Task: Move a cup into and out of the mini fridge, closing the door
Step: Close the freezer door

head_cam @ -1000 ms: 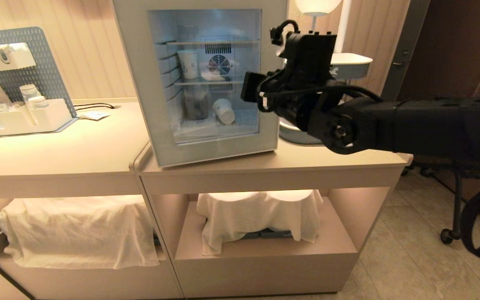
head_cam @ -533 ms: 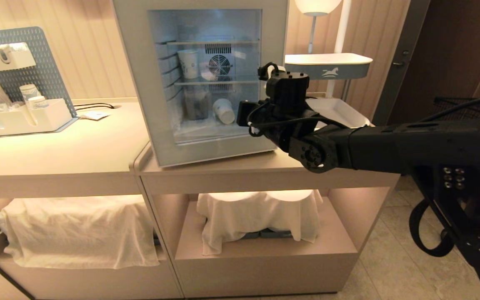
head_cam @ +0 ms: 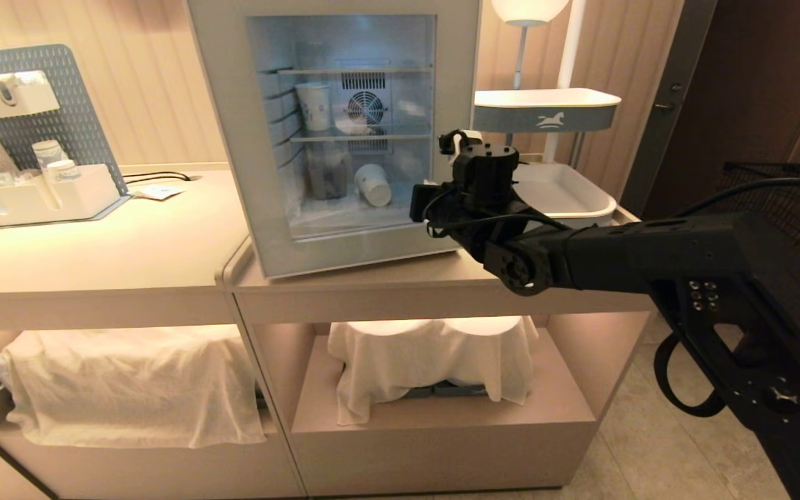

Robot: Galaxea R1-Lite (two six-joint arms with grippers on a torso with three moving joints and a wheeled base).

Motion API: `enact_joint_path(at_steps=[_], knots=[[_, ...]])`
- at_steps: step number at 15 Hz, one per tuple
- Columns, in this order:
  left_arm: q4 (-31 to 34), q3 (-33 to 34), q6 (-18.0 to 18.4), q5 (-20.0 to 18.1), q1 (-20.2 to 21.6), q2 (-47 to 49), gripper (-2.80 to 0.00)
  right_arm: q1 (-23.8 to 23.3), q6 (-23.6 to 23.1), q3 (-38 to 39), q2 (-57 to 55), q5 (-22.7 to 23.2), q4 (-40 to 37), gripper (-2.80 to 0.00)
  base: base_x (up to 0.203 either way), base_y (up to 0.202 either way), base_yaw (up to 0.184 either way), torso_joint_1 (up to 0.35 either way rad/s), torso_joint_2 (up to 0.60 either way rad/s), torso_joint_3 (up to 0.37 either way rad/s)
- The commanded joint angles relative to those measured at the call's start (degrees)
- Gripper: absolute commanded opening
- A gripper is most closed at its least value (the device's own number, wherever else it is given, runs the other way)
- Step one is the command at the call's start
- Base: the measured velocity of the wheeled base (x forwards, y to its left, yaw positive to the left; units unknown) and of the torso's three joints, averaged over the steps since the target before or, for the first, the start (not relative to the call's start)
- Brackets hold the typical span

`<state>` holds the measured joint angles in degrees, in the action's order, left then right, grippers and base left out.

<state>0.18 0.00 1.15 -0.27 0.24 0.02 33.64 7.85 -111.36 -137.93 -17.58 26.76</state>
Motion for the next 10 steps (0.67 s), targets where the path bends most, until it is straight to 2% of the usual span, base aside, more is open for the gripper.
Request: enact_joint_path(at_steps=[1, 10], knots=[[-0.01, 0.0, 0.0, 0.0, 0.02, -0.02, -2.8, -0.57, 0.06, 0.0, -1.71, -0.08, 0.4, -2.8, 0.0, 0.0, 0.0, 0.0, 0.0, 0.0], [-0.01, 0.0, 0.0, 0.0, 0.02, -0.02, -2.8, -1.68, -2.31, 0.0, -4.41, -0.53, 3.75, -2.8, 0.0, 0.0, 0.0, 0.0, 0.0, 0.0]])
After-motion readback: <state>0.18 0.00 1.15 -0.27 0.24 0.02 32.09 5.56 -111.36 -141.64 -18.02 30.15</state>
